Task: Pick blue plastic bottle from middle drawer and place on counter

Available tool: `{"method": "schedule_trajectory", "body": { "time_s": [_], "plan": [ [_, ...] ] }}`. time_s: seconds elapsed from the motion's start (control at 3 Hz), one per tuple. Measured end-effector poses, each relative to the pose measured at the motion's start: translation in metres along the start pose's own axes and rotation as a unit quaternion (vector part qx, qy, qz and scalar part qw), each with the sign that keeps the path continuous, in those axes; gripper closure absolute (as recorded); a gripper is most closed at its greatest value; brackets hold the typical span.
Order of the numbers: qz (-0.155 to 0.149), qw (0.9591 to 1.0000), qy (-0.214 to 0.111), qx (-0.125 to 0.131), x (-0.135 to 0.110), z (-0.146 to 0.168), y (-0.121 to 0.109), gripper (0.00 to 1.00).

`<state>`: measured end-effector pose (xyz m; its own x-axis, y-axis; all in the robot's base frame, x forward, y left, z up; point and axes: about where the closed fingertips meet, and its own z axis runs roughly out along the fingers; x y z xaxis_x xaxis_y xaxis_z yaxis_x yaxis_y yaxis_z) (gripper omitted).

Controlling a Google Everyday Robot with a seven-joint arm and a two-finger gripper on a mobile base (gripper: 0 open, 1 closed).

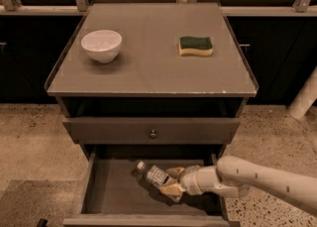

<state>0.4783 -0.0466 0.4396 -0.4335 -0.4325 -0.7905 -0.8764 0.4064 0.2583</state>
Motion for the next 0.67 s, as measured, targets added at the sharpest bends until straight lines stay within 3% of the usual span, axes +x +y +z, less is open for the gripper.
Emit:
{"method": "schedule_trajectory", "body": {
  "time_s": [0.67],
  "plan": [
    [-0.035, 0.9969, 0.020, -0.067, -0.028, -0.103, 0.030, 1.00]
  ]
}}
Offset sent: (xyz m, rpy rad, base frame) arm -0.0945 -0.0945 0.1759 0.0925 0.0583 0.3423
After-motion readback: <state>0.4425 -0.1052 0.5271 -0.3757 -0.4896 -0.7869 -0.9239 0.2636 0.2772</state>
